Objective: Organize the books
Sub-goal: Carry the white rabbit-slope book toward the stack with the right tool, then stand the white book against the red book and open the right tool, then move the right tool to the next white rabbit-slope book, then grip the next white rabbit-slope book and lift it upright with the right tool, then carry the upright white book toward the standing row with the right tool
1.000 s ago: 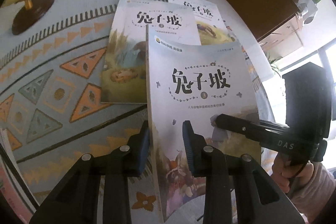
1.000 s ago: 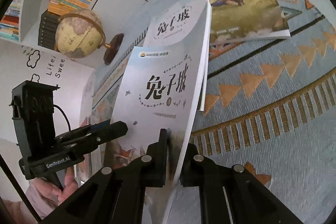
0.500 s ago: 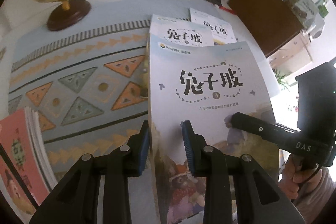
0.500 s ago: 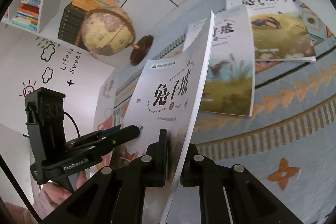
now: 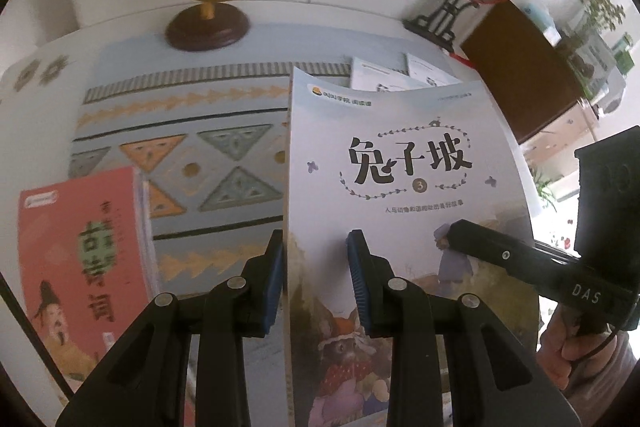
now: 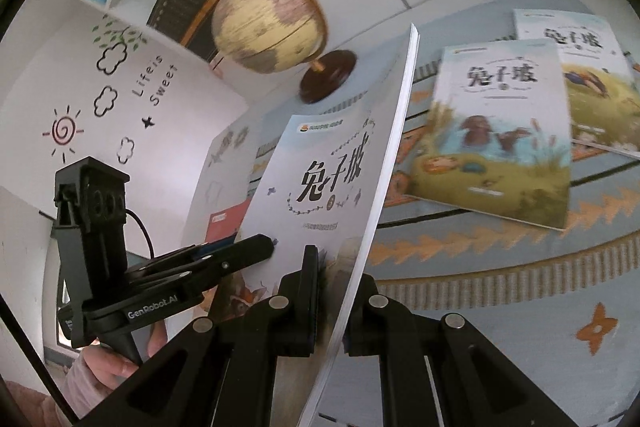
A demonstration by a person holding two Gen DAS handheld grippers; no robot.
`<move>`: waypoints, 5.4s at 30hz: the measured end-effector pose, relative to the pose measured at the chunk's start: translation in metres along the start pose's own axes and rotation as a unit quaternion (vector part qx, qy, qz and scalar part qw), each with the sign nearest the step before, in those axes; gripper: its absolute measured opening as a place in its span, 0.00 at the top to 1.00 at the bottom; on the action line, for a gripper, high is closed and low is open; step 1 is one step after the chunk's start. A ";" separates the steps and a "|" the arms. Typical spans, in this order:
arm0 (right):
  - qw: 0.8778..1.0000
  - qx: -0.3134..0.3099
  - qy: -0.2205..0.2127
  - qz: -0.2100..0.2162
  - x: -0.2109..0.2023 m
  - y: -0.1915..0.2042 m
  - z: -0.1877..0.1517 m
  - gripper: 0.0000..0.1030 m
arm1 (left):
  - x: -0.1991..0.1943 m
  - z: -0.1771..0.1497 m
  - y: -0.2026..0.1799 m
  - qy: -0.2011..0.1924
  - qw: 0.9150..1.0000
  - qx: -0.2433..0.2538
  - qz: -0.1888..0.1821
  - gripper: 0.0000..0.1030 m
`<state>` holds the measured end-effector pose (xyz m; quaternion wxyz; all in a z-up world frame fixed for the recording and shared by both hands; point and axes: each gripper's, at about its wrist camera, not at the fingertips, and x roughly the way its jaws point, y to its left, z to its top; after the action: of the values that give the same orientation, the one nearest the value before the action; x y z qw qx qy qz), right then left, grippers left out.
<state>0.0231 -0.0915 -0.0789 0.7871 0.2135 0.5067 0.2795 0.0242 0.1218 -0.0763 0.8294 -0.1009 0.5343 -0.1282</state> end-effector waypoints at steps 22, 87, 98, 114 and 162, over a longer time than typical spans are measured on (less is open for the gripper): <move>0.987 -0.107 0.115 0.043 0.168 0.148 -0.017 0.91 | -0.076 -0.067 0.187 -0.042 0.983 -0.168 0.064 0.73; 0.985 0.110 -0.062 -0.117 -0.044 -0.150 0.031 0.58 | 0.118 0.080 -0.051 0.048 0.996 0.054 0.055 0.32; 0.987 0.124 -0.061 -0.084 -0.010 -0.198 0.052 0.58 | 0.189 0.105 -0.064 0.091 0.993 0.063 0.051 0.32; 0.978 0.179 -0.108 0.014 -0.014 -0.222 0.053 0.52 | 0.209 0.114 -0.102 0.100 0.991 0.090 0.010 0.30; 0.974 0.205 -0.046 0.085 -0.012 -0.250 0.040 0.99 | 0.224 0.125 -0.109 0.248 0.938 0.114 -0.216 0.38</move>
<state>0.1121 -0.2899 -0.2101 0.7223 0.4254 0.4967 0.2249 0.2152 -0.0498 -0.1849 0.6291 -0.0835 0.6702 -0.3848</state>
